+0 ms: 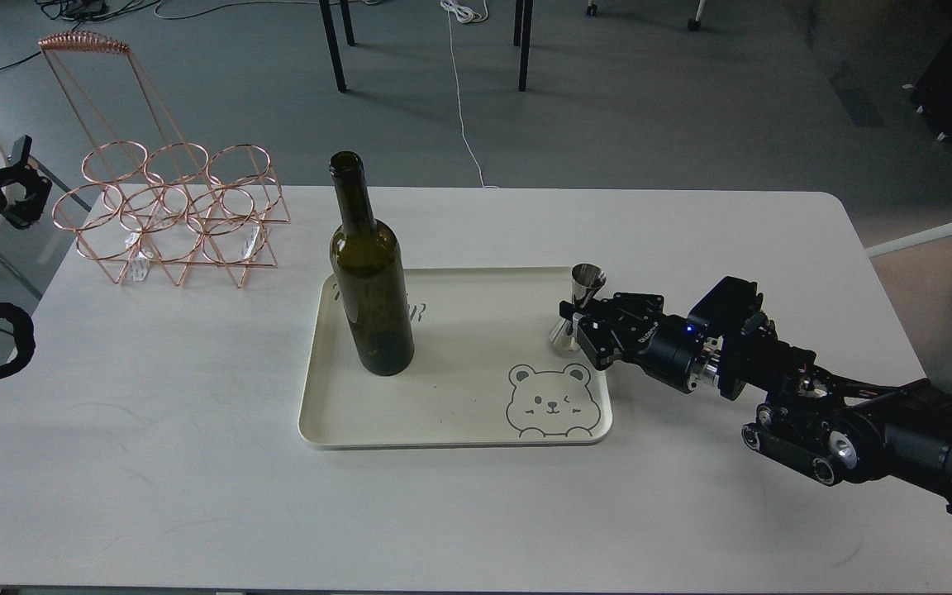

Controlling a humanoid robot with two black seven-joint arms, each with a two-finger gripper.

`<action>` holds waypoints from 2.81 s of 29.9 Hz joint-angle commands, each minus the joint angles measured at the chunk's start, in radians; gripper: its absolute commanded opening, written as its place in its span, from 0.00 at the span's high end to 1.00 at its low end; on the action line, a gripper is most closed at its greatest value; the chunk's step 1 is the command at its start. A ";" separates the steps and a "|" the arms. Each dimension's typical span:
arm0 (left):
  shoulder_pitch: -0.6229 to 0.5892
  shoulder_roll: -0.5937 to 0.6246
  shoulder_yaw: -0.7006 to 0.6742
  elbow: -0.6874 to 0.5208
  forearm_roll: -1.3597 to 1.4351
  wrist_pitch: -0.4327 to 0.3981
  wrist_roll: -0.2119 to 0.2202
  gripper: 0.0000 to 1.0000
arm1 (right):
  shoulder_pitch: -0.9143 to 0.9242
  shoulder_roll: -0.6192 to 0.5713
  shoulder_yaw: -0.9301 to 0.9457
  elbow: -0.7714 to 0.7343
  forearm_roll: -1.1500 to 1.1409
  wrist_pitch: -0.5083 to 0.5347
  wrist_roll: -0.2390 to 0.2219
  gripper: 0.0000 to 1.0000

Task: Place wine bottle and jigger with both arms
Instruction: 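Carry the jigger off the tray away from the bottle with the right gripper, then set the jigger on the table, open and withdraw the right gripper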

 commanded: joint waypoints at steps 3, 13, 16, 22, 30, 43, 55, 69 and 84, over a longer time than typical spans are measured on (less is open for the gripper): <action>-0.002 0.001 0.000 0.000 -0.002 0.000 0.000 0.02 | 0.016 -0.050 0.038 0.019 0.003 -0.001 0.000 0.98; -0.003 0.010 -0.002 -0.003 -0.002 0.000 0.000 0.02 | 0.013 -0.229 0.124 0.008 0.035 -0.001 0.000 0.97; -0.003 0.008 -0.002 -0.003 -0.002 0.000 0.000 0.02 | -0.019 -0.259 0.122 -0.002 0.110 -0.001 0.000 0.97; -0.003 0.008 -0.002 -0.006 0.000 0.000 0.000 0.02 | -0.092 -0.283 0.129 -0.062 0.170 -0.001 0.000 0.97; -0.005 0.004 -0.002 -0.006 0.000 0.000 0.000 0.02 | -0.145 -0.277 0.127 -0.065 0.245 -0.001 0.000 0.97; -0.005 0.002 -0.002 -0.008 0.000 0.000 0.000 0.02 | -0.181 -0.270 0.122 -0.136 0.247 -0.001 0.000 0.91; -0.008 0.004 -0.002 -0.008 0.000 0.000 0.000 0.02 | -0.181 -0.270 0.119 -0.130 0.247 -0.001 0.000 0.70; -0.015 0.008 -0.003 -0.006 0.000 0.000 0.000 0.02 | -0.201 -0.286 0.127 -0.098 0.250 -0.001 0.000 0.32; -0.015 0.019 -0.003 -0.008 0.000 0.000 0.000 0.02 | -0.264 -0.525 0.130 0.160 0.257 -0.001 0.000 0.17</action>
